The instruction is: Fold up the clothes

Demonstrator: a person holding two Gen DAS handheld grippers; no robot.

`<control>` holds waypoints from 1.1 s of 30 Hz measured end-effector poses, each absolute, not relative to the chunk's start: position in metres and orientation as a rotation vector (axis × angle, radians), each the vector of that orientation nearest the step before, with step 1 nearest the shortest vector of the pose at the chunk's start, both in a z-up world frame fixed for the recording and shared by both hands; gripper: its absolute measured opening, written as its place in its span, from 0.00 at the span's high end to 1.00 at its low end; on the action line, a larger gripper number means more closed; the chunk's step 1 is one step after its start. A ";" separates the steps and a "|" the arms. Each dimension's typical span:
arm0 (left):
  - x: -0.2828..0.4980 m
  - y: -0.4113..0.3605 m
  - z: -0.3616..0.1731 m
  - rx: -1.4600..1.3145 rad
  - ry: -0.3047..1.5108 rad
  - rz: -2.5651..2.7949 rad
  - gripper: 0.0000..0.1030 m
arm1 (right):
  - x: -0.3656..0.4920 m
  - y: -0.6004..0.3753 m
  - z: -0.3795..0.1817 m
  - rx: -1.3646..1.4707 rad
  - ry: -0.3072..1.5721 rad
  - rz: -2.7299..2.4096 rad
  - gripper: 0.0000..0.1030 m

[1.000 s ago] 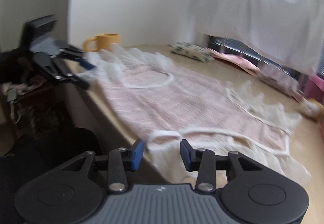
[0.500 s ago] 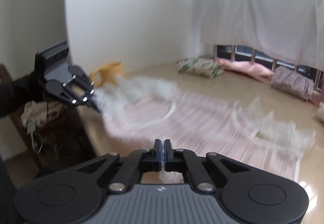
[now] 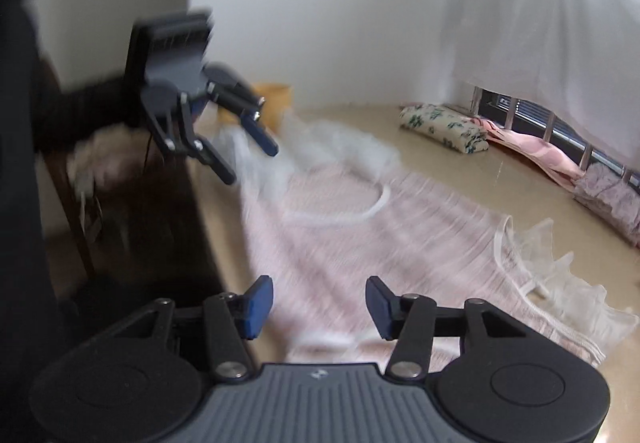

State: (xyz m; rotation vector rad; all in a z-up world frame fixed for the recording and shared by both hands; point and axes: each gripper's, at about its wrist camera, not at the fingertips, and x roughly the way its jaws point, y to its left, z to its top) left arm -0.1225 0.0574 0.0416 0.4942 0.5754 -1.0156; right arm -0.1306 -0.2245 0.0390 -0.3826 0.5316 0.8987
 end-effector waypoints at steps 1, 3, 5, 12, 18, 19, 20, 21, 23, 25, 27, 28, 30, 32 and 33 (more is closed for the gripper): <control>-0.121 0.052 0.034 0.526 0.595 -1.032 0.43 | -0.136 -0.221 0.033 -0.399 0.521 0.889 0.52; -0.116 0.049 0.024 0.531 0.620 -1.037 0.46 | -0.137 -0.218 0.023 -0.412 0.535 0.885 0.60; -0.107 0.051 0.021 0.486 0.649 -1.037 0.62 | -0.136 -0.215 0.014 -0.422 0.552 0.883 0.72; -0.080 0.075 0.036 0.301 0.694 -1.082 0.92 | -0.100 -0.232 0.034 -0.267 0.608 0.965 0.96; -0.008 0.098 0.039 0.061 0.828 -0.855 0.58 | 0.004 -0.248 0.057 -0.092 0.651 0.739 0.75; -0.003 0.100 0.038 0.054 0.846 -0.793 0.57 | 0.015 -0.247 0.054 -0.112 0.694 0.670 0.71; -0.007 0.103 0.041 0.066 0.829 -0.768 0.56 | 0.018 -0.246 0.053 -0.142 0.725 0.642 0.70; -0.012 0.105 0.044 0.079 0.809 -0.756 0.55 | 0.014 -0.249 0.055 -0.160 0.717 0.650 0.70; -0.033 0.106 0.057 0.133 0.740 -0.754 0.49 | -0.009 -0.259 0.062 -0.150 0.637 0.703 0.71; -0.052 0.106 0.073 0.177 0.662 -0.760 0.47 | -0.029 -0.264 0.067 -0.139 0.587 0.757 0.71; -0.066 0.102 0.082 0.187 0.622 -0.773 0.41 | -0.043 -0.259 0.063 -0.170 0.574 0.765 0.73; -0.069 0.099 0.081 0.189 0.621 -0.770 0.41 | -0.046 -0.254 0.059 -0.189 0.580 0.754 0.73; -0.067 0.089 0.063 0.182 0.667 -0.735 0.41 | -0.047 -0.245 0.050 -0.172 0.613 0.750 0.72; -0.064 0.080 0.044 0.176 0.714 -0.701 0.41 | -0.041 -0.237 0.034 -0.080 0.672 0.748 0.73; -0.063 0.076 0.035 0.173 0.737 -0.684 0.41 | -0.038 -0.234 0.027 -0.076 0.702 0.712 0.74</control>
